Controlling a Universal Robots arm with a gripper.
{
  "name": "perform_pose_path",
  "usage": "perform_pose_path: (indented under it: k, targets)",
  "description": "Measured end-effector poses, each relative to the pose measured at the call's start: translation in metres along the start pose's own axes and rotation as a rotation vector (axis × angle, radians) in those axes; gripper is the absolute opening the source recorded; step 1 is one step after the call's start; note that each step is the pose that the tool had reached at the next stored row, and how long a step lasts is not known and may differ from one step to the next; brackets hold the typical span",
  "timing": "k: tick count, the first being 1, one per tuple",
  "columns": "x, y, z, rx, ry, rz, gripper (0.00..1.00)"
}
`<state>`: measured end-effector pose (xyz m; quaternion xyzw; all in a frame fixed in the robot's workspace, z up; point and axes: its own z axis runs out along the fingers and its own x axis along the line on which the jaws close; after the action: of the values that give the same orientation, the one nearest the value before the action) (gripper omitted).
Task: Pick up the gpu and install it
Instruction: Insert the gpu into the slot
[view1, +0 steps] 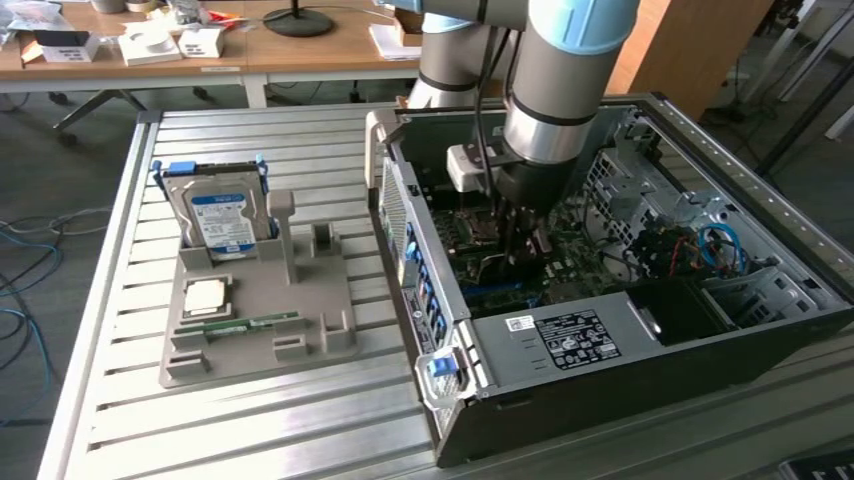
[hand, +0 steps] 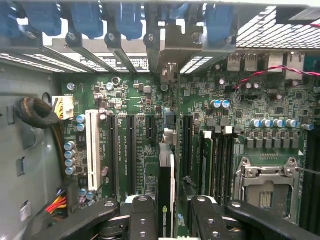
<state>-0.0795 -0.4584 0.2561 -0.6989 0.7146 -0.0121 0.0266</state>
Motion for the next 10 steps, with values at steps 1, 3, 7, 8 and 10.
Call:
perform_pose_path:
  k: [1, 3, 7, 8, 10]
  targets:
    - [0.0, -0.0001, -0.0024, 0.0, 0.0001, 0.0, 0.33]
    - [0.0, -0.0005, -0.007, 0.0, 0.0, 0.0, 0.33]
    - [0.0, -0.001, -0.0153, 0.0, 0.0, 0.0, 0.33]
    - [0.0, -0.0012, -0.0177, 0.0004, 0.0, 0.0, 0.33]
    - [0.0, -0.0015, -0.0223, 0.0012, -0.0002, 0.0, 0.33]
